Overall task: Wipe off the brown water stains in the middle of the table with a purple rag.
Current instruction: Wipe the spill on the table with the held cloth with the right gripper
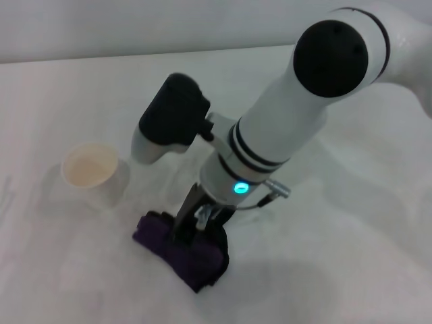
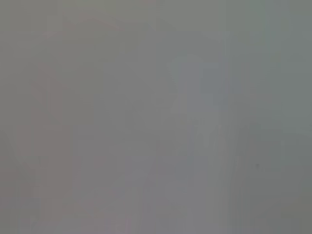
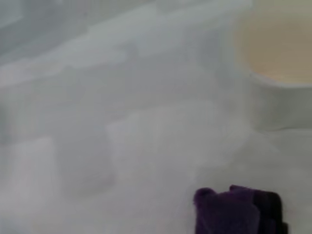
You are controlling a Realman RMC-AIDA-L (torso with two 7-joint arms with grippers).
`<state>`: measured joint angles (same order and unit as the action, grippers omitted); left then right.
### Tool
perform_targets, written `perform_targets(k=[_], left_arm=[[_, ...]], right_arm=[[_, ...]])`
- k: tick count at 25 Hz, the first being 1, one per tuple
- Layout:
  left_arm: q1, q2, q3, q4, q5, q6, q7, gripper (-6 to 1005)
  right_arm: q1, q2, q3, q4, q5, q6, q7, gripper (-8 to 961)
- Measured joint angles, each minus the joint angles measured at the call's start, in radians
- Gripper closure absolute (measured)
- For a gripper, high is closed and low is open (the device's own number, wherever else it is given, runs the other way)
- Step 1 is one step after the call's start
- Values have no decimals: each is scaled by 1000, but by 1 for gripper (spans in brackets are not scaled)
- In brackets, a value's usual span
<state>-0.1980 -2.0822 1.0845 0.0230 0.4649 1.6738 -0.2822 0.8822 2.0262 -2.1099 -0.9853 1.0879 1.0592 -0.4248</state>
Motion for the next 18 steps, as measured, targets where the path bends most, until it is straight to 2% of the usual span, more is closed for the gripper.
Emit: perform_targets(k=[10, 18], left_arm=[[-1, 4, 0, 0, -1, -2, 0, 122], [-7, 4, -1, 0, -8, -6, 0, 123]], right_arm=[[-3, -4, 199, 24, -309, 44, 103, 866], [-39, -7, 330, 0, -528, 180, 168, 870]])
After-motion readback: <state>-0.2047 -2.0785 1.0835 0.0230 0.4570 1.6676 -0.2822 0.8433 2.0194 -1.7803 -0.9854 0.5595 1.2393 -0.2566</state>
